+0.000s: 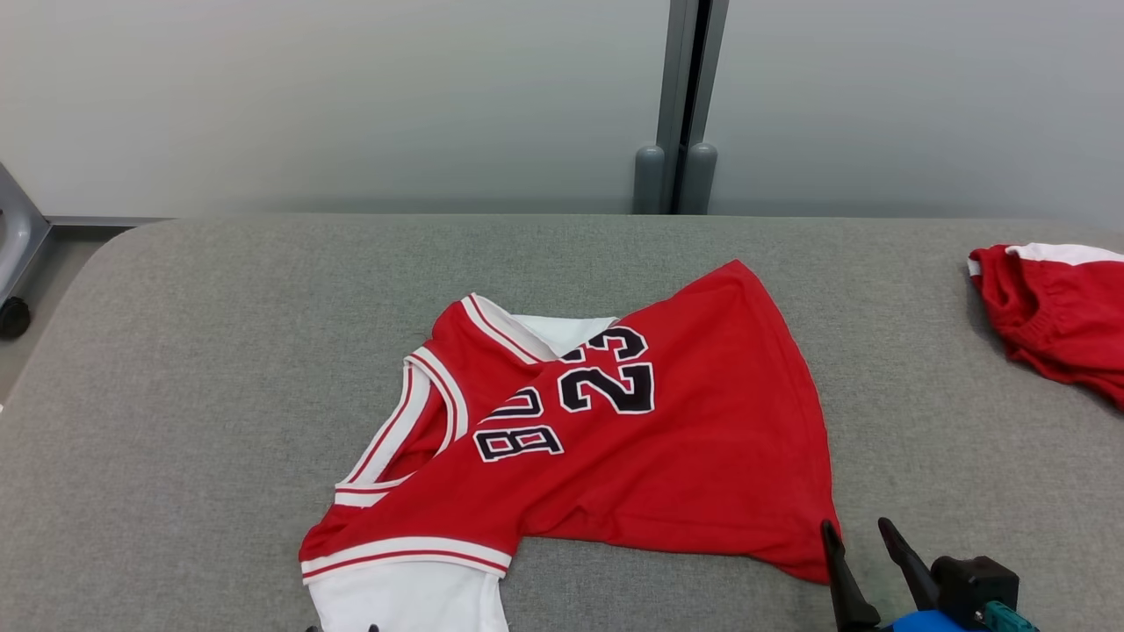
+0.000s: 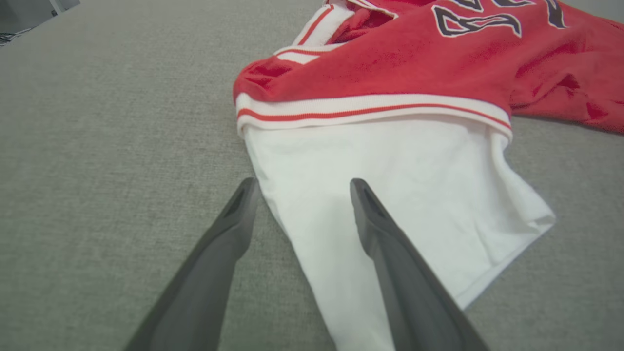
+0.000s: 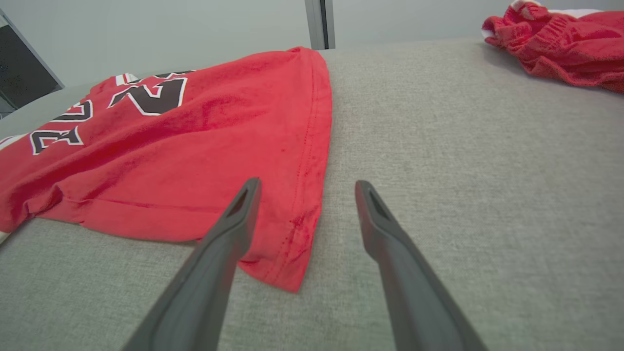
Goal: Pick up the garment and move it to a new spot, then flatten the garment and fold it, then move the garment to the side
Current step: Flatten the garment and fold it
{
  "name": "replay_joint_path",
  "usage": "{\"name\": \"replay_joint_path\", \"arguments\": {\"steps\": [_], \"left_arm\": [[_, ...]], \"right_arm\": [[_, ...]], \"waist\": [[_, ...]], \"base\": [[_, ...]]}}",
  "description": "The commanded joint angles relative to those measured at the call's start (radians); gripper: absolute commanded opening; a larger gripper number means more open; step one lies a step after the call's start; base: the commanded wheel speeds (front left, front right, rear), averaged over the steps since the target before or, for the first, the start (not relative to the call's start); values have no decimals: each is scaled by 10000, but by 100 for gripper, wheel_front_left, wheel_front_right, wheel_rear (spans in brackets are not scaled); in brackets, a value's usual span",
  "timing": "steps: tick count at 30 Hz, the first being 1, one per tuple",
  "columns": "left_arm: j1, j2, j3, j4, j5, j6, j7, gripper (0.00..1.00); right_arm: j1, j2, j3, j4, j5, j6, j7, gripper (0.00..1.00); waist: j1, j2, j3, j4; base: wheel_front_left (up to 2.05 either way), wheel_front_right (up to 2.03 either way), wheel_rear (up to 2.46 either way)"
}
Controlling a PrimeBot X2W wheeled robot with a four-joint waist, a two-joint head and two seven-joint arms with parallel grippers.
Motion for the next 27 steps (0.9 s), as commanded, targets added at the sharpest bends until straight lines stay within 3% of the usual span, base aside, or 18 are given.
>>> {"name": "replay_joint_path", "arguments": {"steps": [1,23,24,25,26,27], "left_arm": [[83,-8,-119,107,-45,-20,-43,100],[-188,-32,-908,1235,-921,-164,29,100],[-248,-32,-985,1266,-1015,-175,35,100],[-287,-38,-1076,1329,-1105,-188,37,100],[-316,-41,-1177,1423,-1174,-202,41,53],[-357,-60,-1268,1517,-1284,-218,57,22]], "right_arm": [[-203,-21,44,182,149,5,-49,100],[-1297,-349,896,2177,1400,5,-49,100],[-1319,-359,962,2207,1471,5,-49,47],[-1330,-373,1035,2248,1561,5,-48,16],[-1344,-391,1054,2193,1626,5,-49,0],[-1327,-422,1078,2159,1678,5,-48,0]], "waist": [[0,-1,9,32],[0,-1,235,180],[0,-1,248,192],[0,-1,254,197],[0,-1,254,200],[0,-1,244,204]], "base": [[0,0,0],[0,0,0],[0,0,0],[0,0,0],[0,0,0],[0,0,0]]}}
